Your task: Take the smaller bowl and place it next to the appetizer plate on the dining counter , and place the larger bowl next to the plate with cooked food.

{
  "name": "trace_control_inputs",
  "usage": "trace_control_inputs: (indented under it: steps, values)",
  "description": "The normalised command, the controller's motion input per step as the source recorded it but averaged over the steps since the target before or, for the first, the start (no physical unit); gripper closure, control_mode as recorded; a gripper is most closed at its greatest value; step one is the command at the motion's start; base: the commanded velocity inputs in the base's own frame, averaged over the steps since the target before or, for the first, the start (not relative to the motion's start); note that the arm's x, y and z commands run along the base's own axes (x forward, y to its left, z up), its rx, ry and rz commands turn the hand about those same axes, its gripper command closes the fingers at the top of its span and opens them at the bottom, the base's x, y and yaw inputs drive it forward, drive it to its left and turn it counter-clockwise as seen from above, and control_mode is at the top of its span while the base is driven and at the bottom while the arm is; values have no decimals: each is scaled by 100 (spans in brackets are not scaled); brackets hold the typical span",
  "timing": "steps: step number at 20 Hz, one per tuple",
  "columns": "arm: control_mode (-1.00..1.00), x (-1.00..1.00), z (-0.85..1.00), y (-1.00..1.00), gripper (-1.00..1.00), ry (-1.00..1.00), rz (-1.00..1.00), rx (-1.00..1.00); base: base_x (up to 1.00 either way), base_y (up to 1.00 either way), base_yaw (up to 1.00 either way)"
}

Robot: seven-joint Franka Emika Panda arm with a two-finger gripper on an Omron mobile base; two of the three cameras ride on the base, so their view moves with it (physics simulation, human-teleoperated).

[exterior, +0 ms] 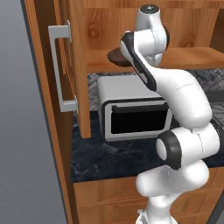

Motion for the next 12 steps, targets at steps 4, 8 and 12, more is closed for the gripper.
trace_control_inputs:
  steps: [4, 8, 12]
  values:
    - [-100, -100, 0, -80, 100, -19, -1, 3, 0, 0, 0]
    - [-100, -100, 0, -39, 100, -16, 10, 2, 0, 0, 0]
    - [-100, -100, -2, -4, 100, -11, 26, 1, 0, 0, 0]
